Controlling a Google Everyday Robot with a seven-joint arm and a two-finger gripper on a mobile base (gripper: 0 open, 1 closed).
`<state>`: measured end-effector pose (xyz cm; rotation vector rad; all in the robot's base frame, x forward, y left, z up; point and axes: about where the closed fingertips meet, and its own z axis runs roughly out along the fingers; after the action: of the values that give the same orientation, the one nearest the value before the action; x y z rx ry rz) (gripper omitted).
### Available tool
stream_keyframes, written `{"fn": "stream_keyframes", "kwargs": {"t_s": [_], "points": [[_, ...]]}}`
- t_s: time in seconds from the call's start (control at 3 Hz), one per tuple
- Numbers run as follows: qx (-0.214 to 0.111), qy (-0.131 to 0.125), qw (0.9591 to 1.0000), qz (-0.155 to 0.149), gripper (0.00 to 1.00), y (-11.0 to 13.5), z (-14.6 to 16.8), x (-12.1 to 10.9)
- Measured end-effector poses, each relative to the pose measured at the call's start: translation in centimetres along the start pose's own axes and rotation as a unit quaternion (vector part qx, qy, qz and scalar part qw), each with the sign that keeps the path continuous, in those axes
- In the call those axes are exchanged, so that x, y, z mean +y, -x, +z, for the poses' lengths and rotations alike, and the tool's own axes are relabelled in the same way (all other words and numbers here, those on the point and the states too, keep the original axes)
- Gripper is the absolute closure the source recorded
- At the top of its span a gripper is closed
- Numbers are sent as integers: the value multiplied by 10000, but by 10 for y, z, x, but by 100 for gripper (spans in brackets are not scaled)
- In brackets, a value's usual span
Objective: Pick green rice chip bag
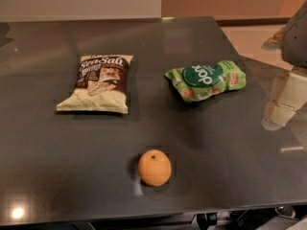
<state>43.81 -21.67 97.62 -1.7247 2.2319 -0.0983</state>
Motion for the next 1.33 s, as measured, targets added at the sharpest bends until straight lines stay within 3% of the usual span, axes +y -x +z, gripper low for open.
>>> {"fn": "stream_keyframes", "kwargs": {"t_s": [0.33,0.67,1.33], "points": [[-23,-41,10000,-9,0,0,-1,-5],[-40,-79,9998,-189,0,1,5,-27],[-499,93,9972,-557,0,-2,41,-101]]}}
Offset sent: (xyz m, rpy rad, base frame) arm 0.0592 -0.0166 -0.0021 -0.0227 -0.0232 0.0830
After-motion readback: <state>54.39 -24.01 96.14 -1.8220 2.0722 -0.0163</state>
